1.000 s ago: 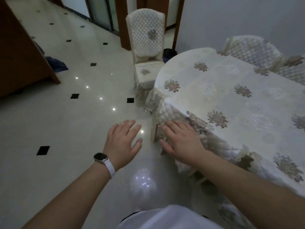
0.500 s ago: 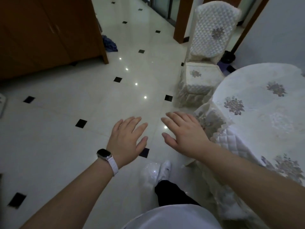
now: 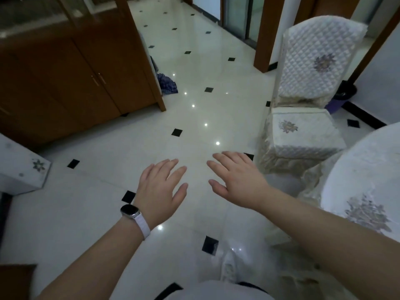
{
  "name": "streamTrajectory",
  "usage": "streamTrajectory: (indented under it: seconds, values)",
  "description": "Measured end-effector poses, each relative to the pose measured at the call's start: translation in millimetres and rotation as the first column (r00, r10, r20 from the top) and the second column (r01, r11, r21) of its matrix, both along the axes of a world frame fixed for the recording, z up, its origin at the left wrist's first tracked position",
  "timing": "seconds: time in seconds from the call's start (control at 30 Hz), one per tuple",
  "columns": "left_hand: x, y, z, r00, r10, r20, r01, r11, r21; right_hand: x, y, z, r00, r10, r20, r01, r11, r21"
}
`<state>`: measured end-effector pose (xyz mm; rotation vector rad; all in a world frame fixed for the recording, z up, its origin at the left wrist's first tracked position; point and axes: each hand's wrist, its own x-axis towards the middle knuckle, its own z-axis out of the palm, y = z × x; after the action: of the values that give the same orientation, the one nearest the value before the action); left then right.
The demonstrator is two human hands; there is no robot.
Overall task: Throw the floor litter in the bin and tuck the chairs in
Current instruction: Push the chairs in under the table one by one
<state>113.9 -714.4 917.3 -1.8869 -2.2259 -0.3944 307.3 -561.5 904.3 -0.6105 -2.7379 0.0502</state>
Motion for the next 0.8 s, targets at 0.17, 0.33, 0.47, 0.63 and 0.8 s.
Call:
streamTrajectory:
  seconds: [0.17,0.33,0.47,0.63,0.8]
  values:
    - [-28.0,52.9,18.0,1.000,-0.006,-0.024,0.006,1.000,0.011,-31.0,50.6,13.5,0.995,-0.035,-0.089,0.035,0.999,-0.001]
    - [-69.2,108.3,20.2,1.000,0.010,-0.011,-0.010,1.000,0.020,-66.4,106.4,13.2,0.993,-0.059,-0.099,0.061,0.998,0.014]
    - [-111.2,156.1,7.4,1.000,-0.027,0.013,0.026,0.998,0.051,-104.2,148.2,5.5,0.993,-0.051,-0.104,0.053,0.998,0.020]
    - [-181.3,233.8,-13.0,0.996,-0.053,0.067,0.050,0.997,0.052,-163.7,217.0,3.4,0.992,-0.122,-0.031,0.123,0.991,0.044]
    - [-250.9,315.6,-12.2,0.987,-0.110,0.121,0.101,0.992,0.077,-223.2,282.6,18.8,0.982,-0.189,-0.019,0.190,0.979,0.071]
